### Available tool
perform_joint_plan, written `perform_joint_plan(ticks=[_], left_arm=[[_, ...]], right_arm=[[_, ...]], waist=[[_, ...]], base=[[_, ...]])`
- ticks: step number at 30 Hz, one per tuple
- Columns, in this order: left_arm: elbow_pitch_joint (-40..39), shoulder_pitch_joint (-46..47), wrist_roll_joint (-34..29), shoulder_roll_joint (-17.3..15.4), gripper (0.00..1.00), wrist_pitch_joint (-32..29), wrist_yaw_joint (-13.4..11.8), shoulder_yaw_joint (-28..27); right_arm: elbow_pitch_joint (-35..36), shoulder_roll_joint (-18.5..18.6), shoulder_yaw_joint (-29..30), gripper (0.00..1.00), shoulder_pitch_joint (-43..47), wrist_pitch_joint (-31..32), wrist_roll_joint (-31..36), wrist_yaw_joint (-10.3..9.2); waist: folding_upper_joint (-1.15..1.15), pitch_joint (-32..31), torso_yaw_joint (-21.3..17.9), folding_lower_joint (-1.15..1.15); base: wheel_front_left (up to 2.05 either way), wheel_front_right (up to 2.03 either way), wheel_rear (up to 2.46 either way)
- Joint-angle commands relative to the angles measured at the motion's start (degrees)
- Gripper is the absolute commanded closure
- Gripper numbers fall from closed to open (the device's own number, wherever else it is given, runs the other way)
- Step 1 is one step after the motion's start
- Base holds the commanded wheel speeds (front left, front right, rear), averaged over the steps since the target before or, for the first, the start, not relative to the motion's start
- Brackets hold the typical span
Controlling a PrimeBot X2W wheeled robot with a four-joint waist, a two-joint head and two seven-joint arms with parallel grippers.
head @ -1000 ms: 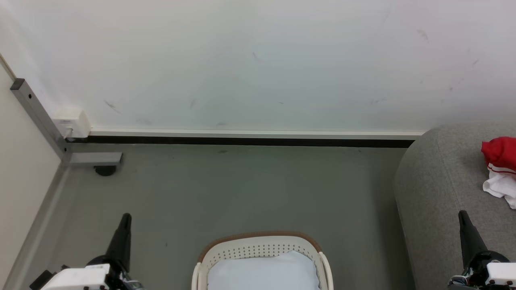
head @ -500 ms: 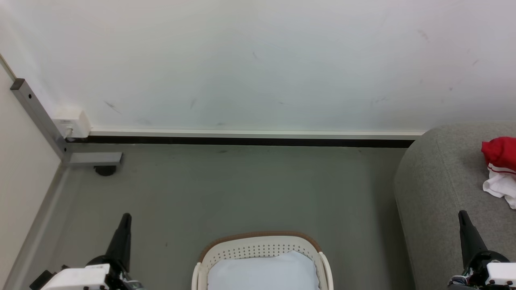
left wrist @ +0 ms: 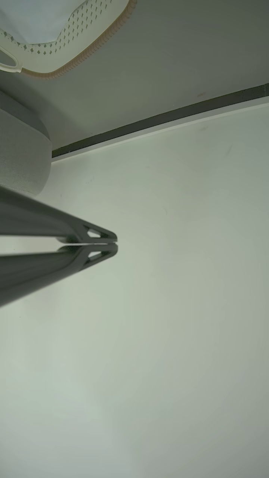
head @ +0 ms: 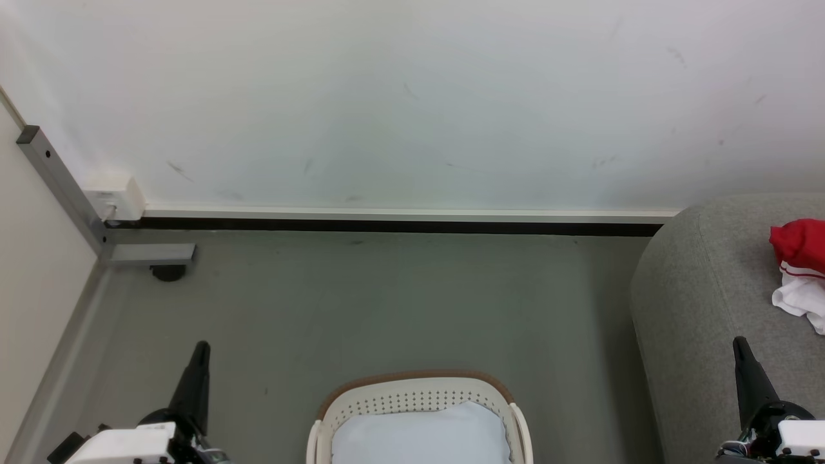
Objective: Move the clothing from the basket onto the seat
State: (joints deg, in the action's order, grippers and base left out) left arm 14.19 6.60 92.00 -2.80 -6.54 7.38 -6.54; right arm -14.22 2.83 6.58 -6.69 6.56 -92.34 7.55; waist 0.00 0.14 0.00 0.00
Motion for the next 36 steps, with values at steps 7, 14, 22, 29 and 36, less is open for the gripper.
perform_joint_plan(ticks=[7, 14, 22, 29, 36], left_arm=[[-0.2, -0.6, 0.7, -0.1, 1.0, -0.2, 0.2, -0.2], [-0.2, -0.6, 0.7, -0.1, 1.0, -0.2, 0.2, -0.2], [-0.2, -0.6, 0.7, -0.1, 1.0, -0.2, 0.2, -0.2], [-0.2, -0.6, 0.7, -0.1, 1.0, -0.2, 0.2, -0.2], [-0.2, -0.6, 0.7, -0.1, 1.0, -0.2, 0.2, -0.2]], right_arm=[[0.3, 0.0, 0.2, 1.0, 0.8, 0.2, -0.1, -0.12], [0.3, 0.0, 0.2, 1.0, 0.8, 0.2, -0.1, -0.12], [0.3, 0.0, 0.2, 1.0, 0.8, 0.2, -0.1, -0.12], [0.3, 0.0, 0.2, 1.0, 0.8, 0.2, -0.1, -0.12], [0.3, 0.0, 0.2, 1.0, 0.8, 0.2, -0.1, -0.12]], waist=[[0.0, 0.0, 0.0, 0.0], [0.0, 0.0, 0.0, 0.0], [0.0, 0.0, 0.0, 0.0], [0.0, 0.0, 0.0, 0.0], [0.0, 0.0, 0.0, 0.0]], base=[[0.0, 0.0, 0.0], [0.0, 0.0, 0.0], [0.0, 0.0, 0.0], [0.0, 0.0, 0.0], [0.0, 0.0, 0.0]])
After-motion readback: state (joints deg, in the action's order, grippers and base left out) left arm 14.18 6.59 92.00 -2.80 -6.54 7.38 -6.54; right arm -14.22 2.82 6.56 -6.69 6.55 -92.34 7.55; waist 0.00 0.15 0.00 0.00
